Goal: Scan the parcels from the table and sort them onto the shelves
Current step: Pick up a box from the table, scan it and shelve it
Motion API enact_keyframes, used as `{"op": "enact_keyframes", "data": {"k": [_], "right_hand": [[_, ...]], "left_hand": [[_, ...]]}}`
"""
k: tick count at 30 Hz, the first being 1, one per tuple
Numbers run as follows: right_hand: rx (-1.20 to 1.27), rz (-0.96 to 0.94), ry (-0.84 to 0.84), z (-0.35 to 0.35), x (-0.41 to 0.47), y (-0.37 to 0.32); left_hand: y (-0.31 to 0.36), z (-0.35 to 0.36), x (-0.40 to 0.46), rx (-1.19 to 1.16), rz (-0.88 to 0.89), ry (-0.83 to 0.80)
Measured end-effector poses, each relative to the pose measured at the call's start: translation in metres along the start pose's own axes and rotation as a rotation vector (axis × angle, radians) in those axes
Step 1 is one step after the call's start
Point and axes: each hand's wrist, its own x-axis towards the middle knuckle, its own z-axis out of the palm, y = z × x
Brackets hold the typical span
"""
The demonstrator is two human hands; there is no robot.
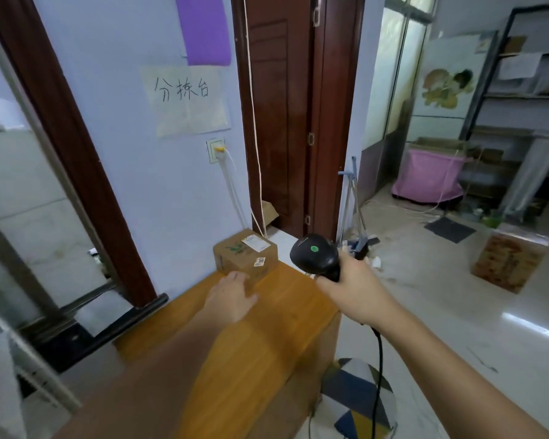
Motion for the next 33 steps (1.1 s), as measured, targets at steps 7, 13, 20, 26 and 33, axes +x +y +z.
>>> {"op": "enact_keyframes", "data": {"k": [7, 13, 20, 26, 33], "right_hand": [[0.006, 0.013, -0.085, 0.029, 0.109, 0.031], [0.044, 0.08, -0.127, 0.059, 0.197, 0.056], [0.057, 0.123, -0.216, 0.09, 0.285, 0.08], [0.141, 0.197, -0.33, 0.121, 0.349, 0.115], [0.21, 0.28, -0.411, 0.154, 0.401, 0.162]], "left_hand": [[-0.02, 0.021, 0.102, 0.02, -0.046, -0.029], [-0.047, 0.032, 0.195, 0.0, -0.118, -0.065], [-0.073, 0.055, 0.274, 0.003, -0.167, -0.069], [-0.086, 0.091, 0.317, -0.058, -0.25, -0.077], [-0.103, 0.133, 0.361, -0.447, -0.666, -0.05]]}}
